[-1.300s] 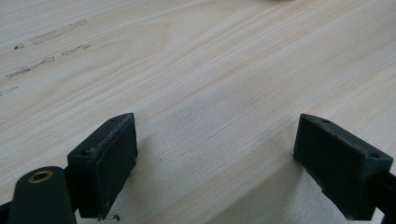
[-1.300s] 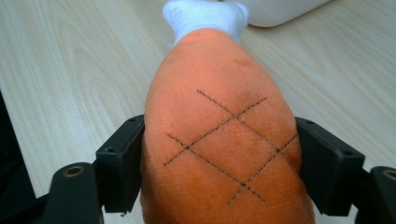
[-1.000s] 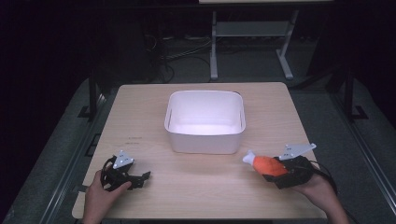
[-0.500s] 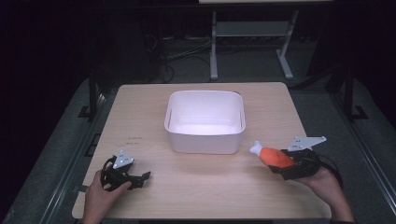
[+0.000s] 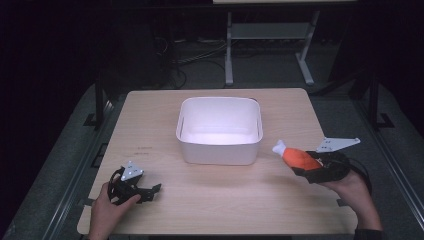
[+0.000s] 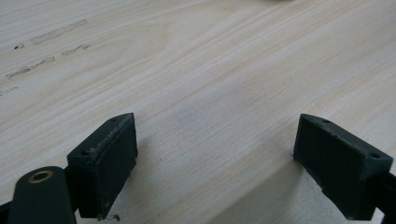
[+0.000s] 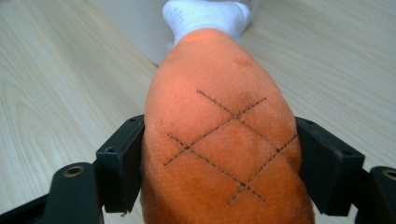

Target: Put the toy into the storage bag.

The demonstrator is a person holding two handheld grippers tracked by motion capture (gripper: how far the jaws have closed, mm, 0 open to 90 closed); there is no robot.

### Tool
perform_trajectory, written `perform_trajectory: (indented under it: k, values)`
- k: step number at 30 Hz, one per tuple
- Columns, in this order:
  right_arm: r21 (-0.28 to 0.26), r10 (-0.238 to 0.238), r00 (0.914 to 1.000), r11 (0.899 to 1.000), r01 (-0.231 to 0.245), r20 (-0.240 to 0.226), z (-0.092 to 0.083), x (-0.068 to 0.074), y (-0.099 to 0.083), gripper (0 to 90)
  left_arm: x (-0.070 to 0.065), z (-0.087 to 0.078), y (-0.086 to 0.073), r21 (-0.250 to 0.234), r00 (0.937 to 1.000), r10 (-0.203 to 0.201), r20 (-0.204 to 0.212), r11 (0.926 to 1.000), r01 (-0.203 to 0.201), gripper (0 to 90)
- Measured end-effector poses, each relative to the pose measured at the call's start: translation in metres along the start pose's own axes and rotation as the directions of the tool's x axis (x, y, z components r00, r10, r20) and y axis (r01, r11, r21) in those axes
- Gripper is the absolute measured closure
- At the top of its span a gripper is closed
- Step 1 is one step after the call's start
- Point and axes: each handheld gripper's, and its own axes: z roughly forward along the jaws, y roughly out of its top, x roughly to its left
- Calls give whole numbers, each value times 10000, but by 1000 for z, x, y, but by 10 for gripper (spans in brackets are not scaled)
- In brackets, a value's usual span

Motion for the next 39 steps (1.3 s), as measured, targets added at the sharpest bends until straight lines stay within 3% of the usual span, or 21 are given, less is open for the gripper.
perform_trajectory:
  k: [13, 39]
  values:
    - [-704, -140, 9995, 9974, 118, -300, -8, -14, 25, 242, 0, 0, 0, 12, 10000, -24, 8, 10000, 24, 128]
    - [-1069, -967, 9896, 9906, 853, -1065, -1, -21, 84, 241, 0, 0, 0, -19, 10000, -31, -4, 10000, 31, 128]
